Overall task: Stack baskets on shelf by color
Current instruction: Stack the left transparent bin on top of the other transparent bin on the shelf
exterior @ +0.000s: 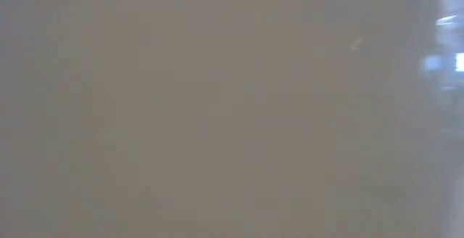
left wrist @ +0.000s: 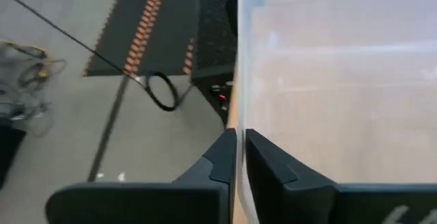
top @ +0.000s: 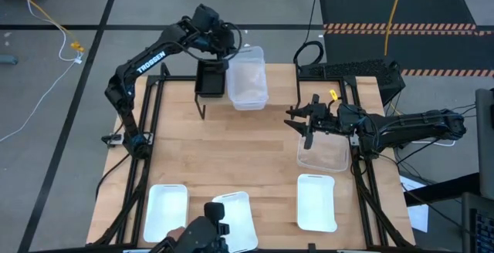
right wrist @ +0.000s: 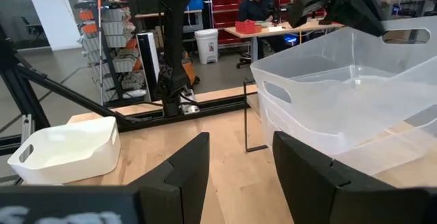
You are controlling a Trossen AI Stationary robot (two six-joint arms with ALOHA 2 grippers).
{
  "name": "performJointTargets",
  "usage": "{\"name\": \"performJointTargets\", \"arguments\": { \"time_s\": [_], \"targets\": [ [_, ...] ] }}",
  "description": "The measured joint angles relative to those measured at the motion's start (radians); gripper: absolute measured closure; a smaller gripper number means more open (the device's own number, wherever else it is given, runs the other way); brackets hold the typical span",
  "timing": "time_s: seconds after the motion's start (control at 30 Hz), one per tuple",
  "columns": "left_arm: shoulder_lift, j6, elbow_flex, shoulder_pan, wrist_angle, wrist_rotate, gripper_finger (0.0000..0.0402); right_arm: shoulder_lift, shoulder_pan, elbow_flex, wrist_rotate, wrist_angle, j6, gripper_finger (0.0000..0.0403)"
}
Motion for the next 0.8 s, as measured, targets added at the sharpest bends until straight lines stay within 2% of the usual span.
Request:
{"name": "performJointTargets", "arguments": {
  "time_s": [0.2,0.43,0.5,0.57,0.6,0.67,0.7,0.8],
  "targets": [
    [0.006,-0.012,-0.001,-0.023,0.047,-0.121,0.0307,0.000,0.000,0.000,0.000,0.000,0.001,0.0248],
    [-0.073,-0.033,-0.001,-0.040,0.108,-0.157,0.0208,0.000,0.000,0.000,-0.003,0.000,0.001,0.0248],
    [-0.108,-0.111,-0.001,-0.060,0.140,-0.132,0.0187,0.000,0.000,0.000,-0.003,-0.003,-0.001,0.0248],
    [-0.135,-0.219,0.002,-0.091,0.143,-0.039,0.0174,0.000,0.000,0.000,0.019,-0.010,-0.013,0.0248],
    [-0.138,-0.247,0.003,-0.117,0.126,0.009,0.0171,0.000,0.000,0.000,0.040,-0.015,-0.023,0.0248],
    [-0.133,-0.250,0.002,-0.191,0.055,0.017,0.0169,0.000,-0.001,-0.010,0.104,-0.007,-0.032,0.0248],
    [-0.121,-0.242,-0.002,-0.239,0.020,-0.021,0.0168,0.000,-0.005,-0.020,0.140,-0.005,-0.033,0.0248],
    [-0.089,-0.229,-0.044,-0.381,0.027,-0.220,0.0173,0.000,-0.020,-0.035,0.207,-0.004,-0.024,0.0248]
  ]
}}
